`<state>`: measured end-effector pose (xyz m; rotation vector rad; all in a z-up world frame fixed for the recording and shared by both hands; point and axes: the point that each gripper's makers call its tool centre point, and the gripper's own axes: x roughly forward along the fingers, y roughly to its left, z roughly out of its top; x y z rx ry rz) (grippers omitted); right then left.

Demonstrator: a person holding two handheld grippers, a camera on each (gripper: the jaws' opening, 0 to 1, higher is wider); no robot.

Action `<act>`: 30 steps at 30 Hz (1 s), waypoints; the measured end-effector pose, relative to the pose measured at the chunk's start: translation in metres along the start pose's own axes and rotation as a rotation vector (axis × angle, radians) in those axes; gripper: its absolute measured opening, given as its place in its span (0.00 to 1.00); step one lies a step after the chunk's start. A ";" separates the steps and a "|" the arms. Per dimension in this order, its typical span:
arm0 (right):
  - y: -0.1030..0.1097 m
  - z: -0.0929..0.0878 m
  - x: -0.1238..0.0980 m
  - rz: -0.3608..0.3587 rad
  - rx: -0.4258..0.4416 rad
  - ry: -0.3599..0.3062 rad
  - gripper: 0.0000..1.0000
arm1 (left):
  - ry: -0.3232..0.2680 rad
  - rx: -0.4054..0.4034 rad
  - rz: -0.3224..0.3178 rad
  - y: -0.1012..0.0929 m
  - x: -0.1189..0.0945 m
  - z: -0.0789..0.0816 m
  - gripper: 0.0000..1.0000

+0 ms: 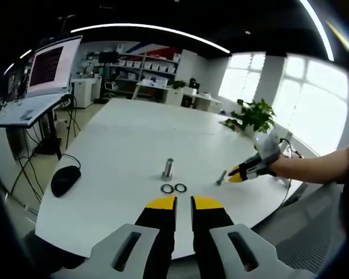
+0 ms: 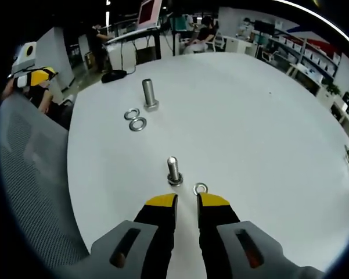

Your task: Place the washer onto the threaded stud by aligning its center hole with the stud, sliding it down to the base, and recovering from edge contact or off-axis alignment until the washer reaches the visible bottom stop.

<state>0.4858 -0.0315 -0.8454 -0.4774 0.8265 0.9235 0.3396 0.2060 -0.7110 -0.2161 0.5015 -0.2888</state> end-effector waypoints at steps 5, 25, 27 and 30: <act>-0.007 -0.003 0.007 -0.008 0.019 0.013 0.16 | 0.001 -0.005 0.001 -0.002 0.000 0.000 0.07; -0.017 -0.002 0.025 -0.022 0.088 -0.033 0.21 | 0.023 -0.016 -0.002 -0.003 0.003 -0.001 0.06; -0.017 -0.001 0.026 -0.028 0.079 -0.033 0.17 | 0.028 -0.016 -0.002 -0.003 0.004 -0.002 0.06; -0.018 -0.001 0.026 -0.029 0.081 -0.029 0.15 | 0.033 -0.015 -0.003 -0.003 0.005 -0.002 0.06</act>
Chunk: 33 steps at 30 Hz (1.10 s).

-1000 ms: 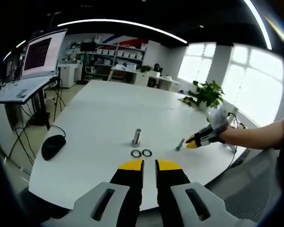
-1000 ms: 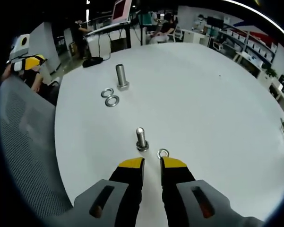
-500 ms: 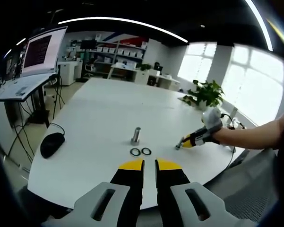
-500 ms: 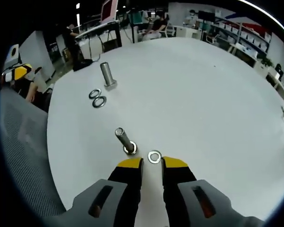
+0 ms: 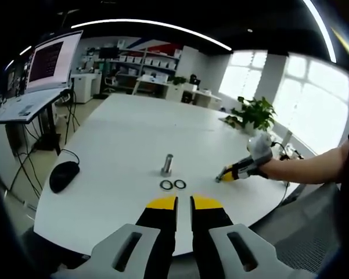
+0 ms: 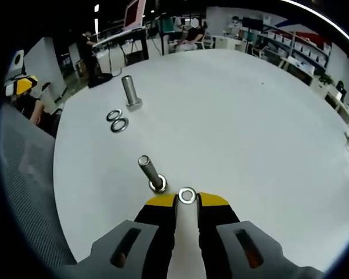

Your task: Place the washer onto the threaded stud by aligning its center hole with the stud, sliding it down to the base, and recovering from edge contact or off-axis alignment until the washer reaches the visible bottom stop.

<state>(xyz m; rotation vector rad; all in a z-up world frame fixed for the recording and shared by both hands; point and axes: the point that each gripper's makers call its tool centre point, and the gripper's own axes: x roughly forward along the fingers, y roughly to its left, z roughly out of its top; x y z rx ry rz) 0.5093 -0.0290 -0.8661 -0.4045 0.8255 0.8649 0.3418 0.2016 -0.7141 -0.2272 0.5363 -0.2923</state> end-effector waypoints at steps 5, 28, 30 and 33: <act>0.002 -0.003 -0.003 0.010 0.014 -0.006 0.15 | 0.005 -0.002 0.003 0.001 0.001 0.000 0.06; 0.017 0.058 -0.055 0.075 0.016 -0.229 0.15 | 0.025 0.000 0.013 0.002 0.000 -0.004 0.06; 0.022 0.060 -0.056 0.085 -0.010 -0.232 0.15 | 0.025 0.000 0.014 0.002 -0.001 -0.005 0.06; 0.027 0.058 -0.054 0.092 -0.037 -0.213 0.15 | 0.027 0.002 0.012 0.001 -0.001 -0.005 0.06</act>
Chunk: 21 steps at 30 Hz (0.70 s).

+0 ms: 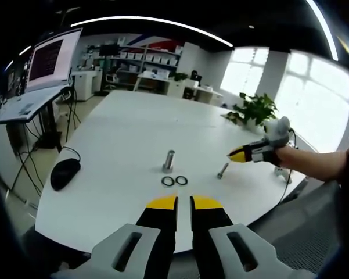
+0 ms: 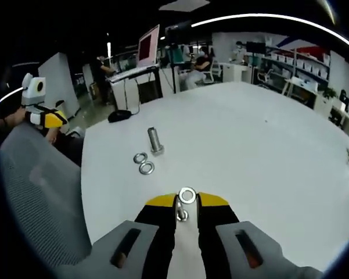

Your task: Place the washer onto the threaded stud by aligning its center hole with the stud, sliding it down to the base, and recovering from edge contact or off-axis alignment until the washer reaches the visible bottom stop.

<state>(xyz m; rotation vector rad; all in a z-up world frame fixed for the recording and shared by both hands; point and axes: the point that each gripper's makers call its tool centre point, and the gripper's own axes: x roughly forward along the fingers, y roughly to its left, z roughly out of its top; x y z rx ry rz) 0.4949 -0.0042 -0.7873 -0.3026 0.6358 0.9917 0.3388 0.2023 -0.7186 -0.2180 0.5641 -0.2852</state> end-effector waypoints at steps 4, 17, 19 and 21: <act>0.003 -0.003 0.002 0.011 -0.010 0.019 0.15 | -0.004 -0.003 0.002 0.000 0.000 0.000 0.06; 0.009 -0.013 0.007 0.032 -0.015 0.065 0.15 | -0.005 -0.004 0.001 0.000 -0.001 0.000 0.06; 0.010 -0.013 0.008 0.033 -0.018 0.067 0.15 | -0.007 -0.004 0.001 0.000 -0.001 0.001 0.06; 0.009 -0.014 0.008 0.029 -0.018 0.070 0.15 | -0.008 -0.005 0.000 0.000 -0.001 0.001 0.06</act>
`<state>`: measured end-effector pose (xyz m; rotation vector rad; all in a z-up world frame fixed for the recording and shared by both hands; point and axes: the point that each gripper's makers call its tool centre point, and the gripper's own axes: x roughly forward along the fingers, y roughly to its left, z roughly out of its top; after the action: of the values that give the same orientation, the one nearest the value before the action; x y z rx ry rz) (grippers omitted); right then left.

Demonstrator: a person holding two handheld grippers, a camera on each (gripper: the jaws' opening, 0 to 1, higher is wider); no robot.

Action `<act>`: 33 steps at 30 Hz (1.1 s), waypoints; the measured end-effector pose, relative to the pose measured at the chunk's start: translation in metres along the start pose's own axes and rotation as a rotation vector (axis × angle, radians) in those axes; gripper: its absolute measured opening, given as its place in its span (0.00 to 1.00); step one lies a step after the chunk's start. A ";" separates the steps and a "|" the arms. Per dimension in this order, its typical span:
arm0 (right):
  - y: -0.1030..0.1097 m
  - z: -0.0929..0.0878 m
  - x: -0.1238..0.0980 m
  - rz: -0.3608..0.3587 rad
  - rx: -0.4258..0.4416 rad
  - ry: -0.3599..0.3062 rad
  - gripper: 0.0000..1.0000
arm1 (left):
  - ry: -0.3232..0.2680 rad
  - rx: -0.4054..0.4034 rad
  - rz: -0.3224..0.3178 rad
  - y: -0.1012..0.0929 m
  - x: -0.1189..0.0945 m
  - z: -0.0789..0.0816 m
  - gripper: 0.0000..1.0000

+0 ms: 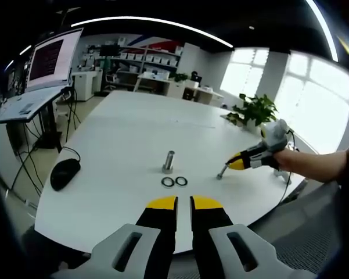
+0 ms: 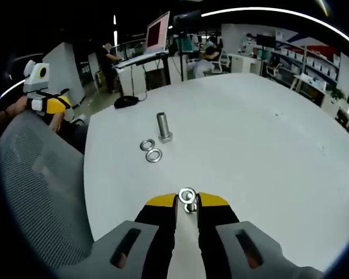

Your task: Place the washer onto the threaded stud by aligning its center hole with the stud, sliding it down to the base, and recovering from edge contact or off-axis alignment until the washer reaches the visible bottom stop.

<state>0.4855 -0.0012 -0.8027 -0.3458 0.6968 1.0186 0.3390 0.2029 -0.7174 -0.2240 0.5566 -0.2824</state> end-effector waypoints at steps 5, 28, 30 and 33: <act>-0.001 0.000 0.001 -0.009 -0.002 0.000 0.15 | -0.001 -0.002 0.000 0.000 0.000 0.000 0.06; -0.015 0.004 -0.010 -0.041 -0.002 -0.014 0.16 | -0.001 -0.002 0.001 0.000 0.000 0.000 0.06; -0.026 0.014 -0.019 -0.070 0.014 -0.051 0.16 | -0.002 -0.001 0.001 0.000 0.000 0.001 0.06; -0.035 0.021 -0.030 -0.094 0.020 -0.073 0.16 | -0.004 -0.001 0.001 0.000 0.000 0.001 0.06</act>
<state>0.5137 -0.0259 -0.7685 -0.3195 0.6185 0.9300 0.3391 0.2028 -0.7165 -0.2254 0.5528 -0.2807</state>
